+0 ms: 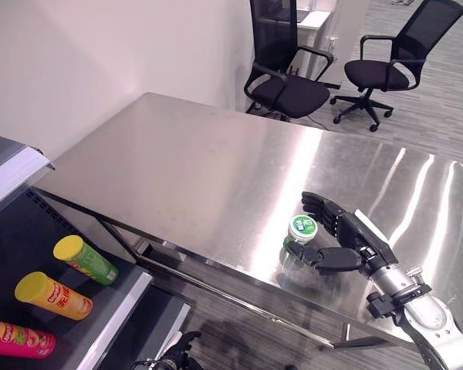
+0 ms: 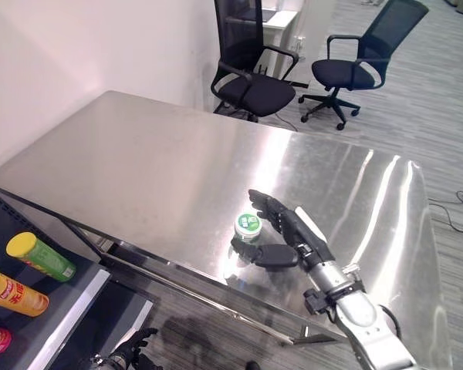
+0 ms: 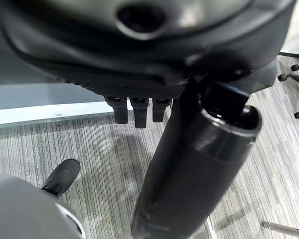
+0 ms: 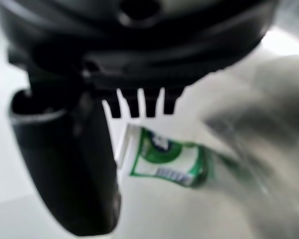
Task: Put the goods on the table back onto the shelves and tidy them up.
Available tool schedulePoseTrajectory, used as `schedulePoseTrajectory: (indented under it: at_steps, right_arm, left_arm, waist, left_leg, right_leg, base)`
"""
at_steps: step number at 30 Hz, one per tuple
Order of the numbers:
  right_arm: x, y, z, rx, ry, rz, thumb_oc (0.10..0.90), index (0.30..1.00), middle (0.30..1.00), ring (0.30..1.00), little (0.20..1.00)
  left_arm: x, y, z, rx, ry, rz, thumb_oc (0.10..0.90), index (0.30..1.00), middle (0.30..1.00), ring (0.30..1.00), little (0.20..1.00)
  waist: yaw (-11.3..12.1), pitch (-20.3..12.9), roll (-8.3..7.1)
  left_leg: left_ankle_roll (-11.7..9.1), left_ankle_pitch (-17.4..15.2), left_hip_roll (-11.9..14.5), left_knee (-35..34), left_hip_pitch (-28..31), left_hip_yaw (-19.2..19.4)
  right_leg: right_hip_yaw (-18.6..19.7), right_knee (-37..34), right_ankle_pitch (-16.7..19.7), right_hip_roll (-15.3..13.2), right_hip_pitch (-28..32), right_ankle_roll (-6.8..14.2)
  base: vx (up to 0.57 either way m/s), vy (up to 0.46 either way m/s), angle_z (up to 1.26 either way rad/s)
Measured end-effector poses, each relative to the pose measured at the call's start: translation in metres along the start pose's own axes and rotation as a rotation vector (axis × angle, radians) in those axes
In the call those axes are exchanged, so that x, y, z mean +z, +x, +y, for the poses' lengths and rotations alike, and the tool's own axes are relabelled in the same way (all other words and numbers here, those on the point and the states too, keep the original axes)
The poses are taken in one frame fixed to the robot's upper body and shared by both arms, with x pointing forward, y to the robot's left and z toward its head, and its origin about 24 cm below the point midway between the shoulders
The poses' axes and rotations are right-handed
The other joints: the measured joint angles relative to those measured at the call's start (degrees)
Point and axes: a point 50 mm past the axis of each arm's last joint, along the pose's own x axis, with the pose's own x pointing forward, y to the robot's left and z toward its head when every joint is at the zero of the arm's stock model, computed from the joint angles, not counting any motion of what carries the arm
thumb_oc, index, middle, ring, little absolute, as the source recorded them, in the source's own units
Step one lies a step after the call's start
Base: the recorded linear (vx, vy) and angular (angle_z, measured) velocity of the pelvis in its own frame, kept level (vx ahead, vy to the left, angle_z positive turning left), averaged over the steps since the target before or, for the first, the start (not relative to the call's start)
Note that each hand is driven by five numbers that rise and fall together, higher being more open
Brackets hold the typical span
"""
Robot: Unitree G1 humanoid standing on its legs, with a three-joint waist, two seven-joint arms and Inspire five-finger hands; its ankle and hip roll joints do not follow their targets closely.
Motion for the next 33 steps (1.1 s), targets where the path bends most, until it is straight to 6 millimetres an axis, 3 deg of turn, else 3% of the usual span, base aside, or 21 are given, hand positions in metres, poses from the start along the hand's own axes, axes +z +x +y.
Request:
schedulePoseTrajectory:
  at_steps: [23, 27, 29, 30, 32, 33]
  right_arm:
    - [-0.012, 0.001, 0.007, -0.013, -0.001, 0.035, 0.8, 0.9, 0.9, 0.9, 0.9]
    - [-0.013, 0.002, 0.01, -0.015, 0.0, 0.03, 0.725, 0.787, 0.787, 0.787, 0.787]
    - [-0.013, 0.003, 0.011, -0.017, 0.004, 0.028, 0.562, 0.542, 0.542, 0.542, 0.542]
    - [-0.013, 0.003, 0.011, -0.017, 0.005, 0.026, 0.502, 0.453, 0.453, 0.453, 0.453]
    - [-0.012, 0.004, 0.012, -0.013, -0.003, 0.025, 0.433, 0.349, 0.349, 0.349, 0.349]
    - [-0.012, 0.005, 0.013, -0.007, -0.01, 0.023, 0.427, 0.34, 0.34, 0.34, 0.34]
  left_arm:
    - [0.002, 0.001, 0.002, 0.008, 0.002, -0.005, 0.8, 0.9, 0.9, 0.9, 0.9]
    - [0.002, 0.001, 0.003, 0.009, 0.002, -0.005, 0.8, 0.9, 0.9, 0.9, 0.9]
    - [0.002, 0.001, 0.003, 0.012, 0.002, -0.005, 0.8, 0.9, 0.9, 0.9, 0.9]
    - [0.002, 0.001, 0.003, 0.012, 0.002, -0.005, 0.8, 0.9, 0.9, 0.9, 0.9]
    - [0.001, 0.001, 0.002, 0.011, 0.002, -0.004, 0.8, 0.9, 0.9, 0.9, 0.9]
    - [0.001, 0.001, 0.003, 0.012, 0.002, -0.004, 0.8, 0.9, 0.9, 0.9, 0.9]
  waist:
    - [0.31, 0.76, -1.17]
    - [0.32, 0.76, -1.17]
    - [0.37, 0.76, -1.16]
    - [0.38, 0.76, -1.16]
    - [0.39, 0.76, -1.16]
    - [0.4, 0.76, -1.16]
  left_leg:
    - [0.0, 0.0, 0.01, 0.0, 0.56, -1.26]
    - [0.0, 0.0, 0.01, 0.0, 0.56, -1.28]
    - [0.0, 0.0, 0.01, 0.0, 0.56, -1.31]
    - [0.0, 0.0, 0.01, 0.0, 0.56, -1.33]
    - [0.0, 0.0, 0.01, 0.0, 0.56, -1.36]
    - [0.0, 0.0, 0.01, 0.0, 0.56, -1.37]
  right_leg:
    - [-1.62, -1.93, 0.03, -0.04, 2.5, -0.03]
    - [-1.66, -1.94, 0.03, -0.04, 2.52, -0.03]
    - [-1.68, -1.94, 0.03, -0.04, 2.54, -0.03]
    - [-1.68, -1.94, 0.03, -0.04, 2.54, -0.03]
    - [-1.72, -1.94, 0.03, -0.04, 2.58, -0.03]
    - [-1.72, -1.94, 0.03, -0.04, 2.59, -0.03]
  base:
    - [0.0, 0.003, 0.03]
    - [0.0, 0.0, 0.0]
    - [0.0, 0.0, 0.0]
    - [0.0, 0.0, 0.0]
    - [0.0, 0.0, 0.0]
    - [0.0, 0.0, 0.0]
